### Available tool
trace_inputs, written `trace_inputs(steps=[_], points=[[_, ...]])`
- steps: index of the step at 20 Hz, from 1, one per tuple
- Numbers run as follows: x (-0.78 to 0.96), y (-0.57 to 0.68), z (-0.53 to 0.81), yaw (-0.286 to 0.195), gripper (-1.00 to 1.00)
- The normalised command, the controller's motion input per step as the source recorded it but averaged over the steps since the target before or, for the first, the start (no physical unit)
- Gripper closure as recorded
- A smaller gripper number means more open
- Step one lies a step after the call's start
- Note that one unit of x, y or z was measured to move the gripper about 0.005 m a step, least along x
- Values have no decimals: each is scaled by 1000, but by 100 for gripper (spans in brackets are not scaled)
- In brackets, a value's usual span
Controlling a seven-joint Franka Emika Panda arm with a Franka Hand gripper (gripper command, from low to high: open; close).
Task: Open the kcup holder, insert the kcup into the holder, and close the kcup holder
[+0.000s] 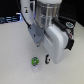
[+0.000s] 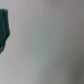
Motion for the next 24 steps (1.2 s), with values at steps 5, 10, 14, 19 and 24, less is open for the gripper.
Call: trace_inputs(steps=[5,10,14,19,24], points=[[521,-230,-124,-194,-100],[323,-261,-145,-140,-100],[-13,-304,-80,-49,-100],[-130,-128,-54,-36,-100],[-241,-102,-3,-29,-100]])
